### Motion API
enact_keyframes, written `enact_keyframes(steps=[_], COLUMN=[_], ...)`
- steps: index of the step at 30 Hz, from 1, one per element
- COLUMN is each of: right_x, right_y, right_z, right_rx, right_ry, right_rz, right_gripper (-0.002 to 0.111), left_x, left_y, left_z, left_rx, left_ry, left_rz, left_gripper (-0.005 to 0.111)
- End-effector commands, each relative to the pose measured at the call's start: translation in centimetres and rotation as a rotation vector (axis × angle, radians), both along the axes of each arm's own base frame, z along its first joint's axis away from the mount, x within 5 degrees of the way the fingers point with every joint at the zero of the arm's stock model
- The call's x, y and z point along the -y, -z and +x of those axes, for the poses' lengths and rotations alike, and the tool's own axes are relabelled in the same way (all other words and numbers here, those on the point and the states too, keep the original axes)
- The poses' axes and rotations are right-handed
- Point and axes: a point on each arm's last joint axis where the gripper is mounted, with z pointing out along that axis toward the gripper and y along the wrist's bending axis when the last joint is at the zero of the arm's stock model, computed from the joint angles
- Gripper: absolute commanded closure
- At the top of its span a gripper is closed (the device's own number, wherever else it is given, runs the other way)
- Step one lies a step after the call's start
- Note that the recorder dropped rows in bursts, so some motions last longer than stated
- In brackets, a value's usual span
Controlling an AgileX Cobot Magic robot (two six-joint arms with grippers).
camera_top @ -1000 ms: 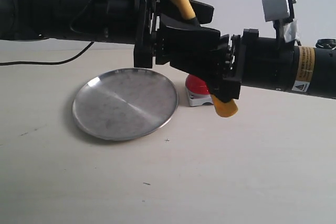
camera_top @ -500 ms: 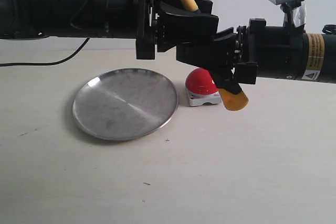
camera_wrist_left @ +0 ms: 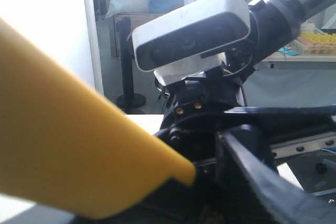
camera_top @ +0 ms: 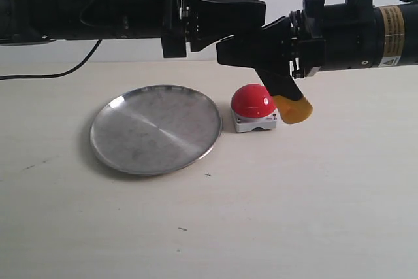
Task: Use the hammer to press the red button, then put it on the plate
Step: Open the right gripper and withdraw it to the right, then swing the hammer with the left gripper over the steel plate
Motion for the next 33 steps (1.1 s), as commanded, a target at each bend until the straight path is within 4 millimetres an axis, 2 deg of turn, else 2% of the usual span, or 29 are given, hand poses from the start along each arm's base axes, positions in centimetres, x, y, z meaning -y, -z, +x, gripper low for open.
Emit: enact_keyframes(steps=[1,5,10,12,15,24,28,33], right_x=[0.5,0.5,0.5,0.7,1.4,5.9,6.2,6.2], right_y=[-2.0,-1.9,-2.0,-2.0,-2.0,-1.2,-1.2,-1.0], right_z=[1.1,1.1,1.1,1.2,1.4,2.4,2.4,2.4], right_rx=[-0.070,-0.090,-0.090,-0.086,-0.080,-0.102,-0.096,-0.069], right_ry=[0.112,0.113,0.114,0.118,0.133,0.243,0.248,0.237], right_rz=[0.135,0.138,0.140,0.140,0.127,0.057,0.049,0.028], right_gripper=[0.101,0.078,0.039,0.030,0.029,0.029,0.029,0.033], left_x=[0.2,0.2,0.0,-0.1,-0.5,-3.0,-3.2,-3.5], left_y=[-0.1,-0.1,-0.1,-0.1,-0.1,0.0,0.5,2.1], left_z=[-0.6,-0.6,-0.5,-0.4,-0.1,2.0,2.3,3.1], left_rx=[0.072,0.070,0.037,0.019,-0.014,-0.095,-0.083,-0.073], left_ry=[0.044,0.044,0.039,0.035,0.022,-0.087,-0.122,-0.218], left_rz=[0.016,0.016,0.018,0.019,0.020,0.037,0.088,0.263], left_gripper=[0.107,0.107,0.107,0.107,0.107,0.107,0.107,0.107])
